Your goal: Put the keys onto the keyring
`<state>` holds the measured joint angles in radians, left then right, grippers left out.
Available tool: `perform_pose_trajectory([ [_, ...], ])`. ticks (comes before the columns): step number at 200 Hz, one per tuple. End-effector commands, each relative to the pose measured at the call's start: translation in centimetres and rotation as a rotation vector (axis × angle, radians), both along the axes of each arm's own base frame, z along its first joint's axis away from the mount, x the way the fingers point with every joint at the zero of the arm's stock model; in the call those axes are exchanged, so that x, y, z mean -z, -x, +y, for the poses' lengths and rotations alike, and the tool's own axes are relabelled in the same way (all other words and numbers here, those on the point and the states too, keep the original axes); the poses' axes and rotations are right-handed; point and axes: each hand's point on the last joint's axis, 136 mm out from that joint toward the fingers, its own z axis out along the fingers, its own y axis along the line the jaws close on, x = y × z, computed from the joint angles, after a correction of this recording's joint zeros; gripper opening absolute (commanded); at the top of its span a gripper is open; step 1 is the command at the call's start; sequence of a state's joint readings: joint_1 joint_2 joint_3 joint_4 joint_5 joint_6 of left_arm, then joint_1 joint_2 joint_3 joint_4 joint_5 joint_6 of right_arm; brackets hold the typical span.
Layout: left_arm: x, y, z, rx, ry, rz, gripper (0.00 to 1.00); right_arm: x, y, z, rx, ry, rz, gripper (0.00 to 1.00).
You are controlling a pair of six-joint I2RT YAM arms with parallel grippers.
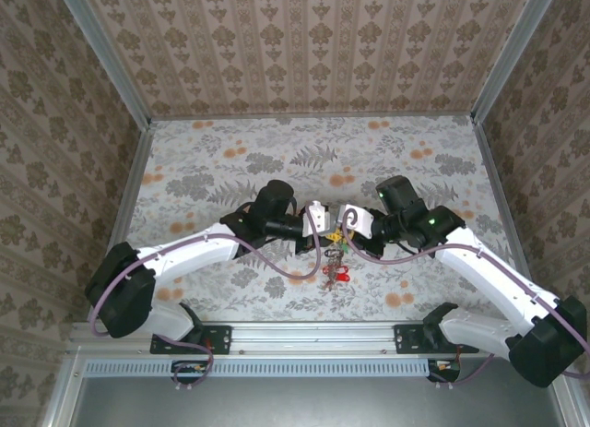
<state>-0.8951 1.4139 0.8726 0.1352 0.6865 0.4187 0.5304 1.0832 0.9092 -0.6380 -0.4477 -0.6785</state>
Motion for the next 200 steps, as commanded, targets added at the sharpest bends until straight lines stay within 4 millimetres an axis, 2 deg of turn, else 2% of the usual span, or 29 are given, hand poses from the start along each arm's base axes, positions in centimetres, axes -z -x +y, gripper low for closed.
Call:
perform_pose_trajectory([
  [1, -2.5, 0.2, 0.0, 0.019, 0.097, -0.023, 0.0, -2.2, 0.0, 1.3, -0.029, -0.117, -0.084, 0.13],
  [18, -3.5, 0.1, 0.4, 0.017, 0.156, -0.021, 0.0, -2.8, 0.0, 1.0, -0.005, -0.173, -0.111, 0.18],
  [65, -4.8, 0.2, 1.6, 0.027, 0.303, -0.02, 0.0, -3.1, 1.0, 0.2, -0.001, -0.223, -0.089, 0.18],
  [95, -5.0, 0.2, 1.6, 0.026, 0.325, -0.02, 0.0, -4.1, 1.0, 0.8, -0.011, -0.284, -0.077, 0.29],
  [117, -5.2, 0.3, 1.7, 0.035, 0.346, -0.025, 0.0, -4.6, 0.4, 1.2, -0.003, -0.307, -0.081, 0.29],
  [151, -5.4, 0.8, 1.7, 0.052, 0.356, -0.026, 0.0, -4.2, -0.7, 1.2, 0.017, -0.281, -0.078, 0.25],
  [174, -5.6, 0.9, 1.8, 0.053, 0.366, -0.032, 0.0, -4.1, -0.7, 1.6, -0.001, -0.294, -0.059, 0.19],
  [200, -5.6, 0.6, 1.5, 0.037, 0.383, -0.035, 0.0, -3.9, -0.5, 2.1, -0.023, -0.312, -0.021, 0.19],
])
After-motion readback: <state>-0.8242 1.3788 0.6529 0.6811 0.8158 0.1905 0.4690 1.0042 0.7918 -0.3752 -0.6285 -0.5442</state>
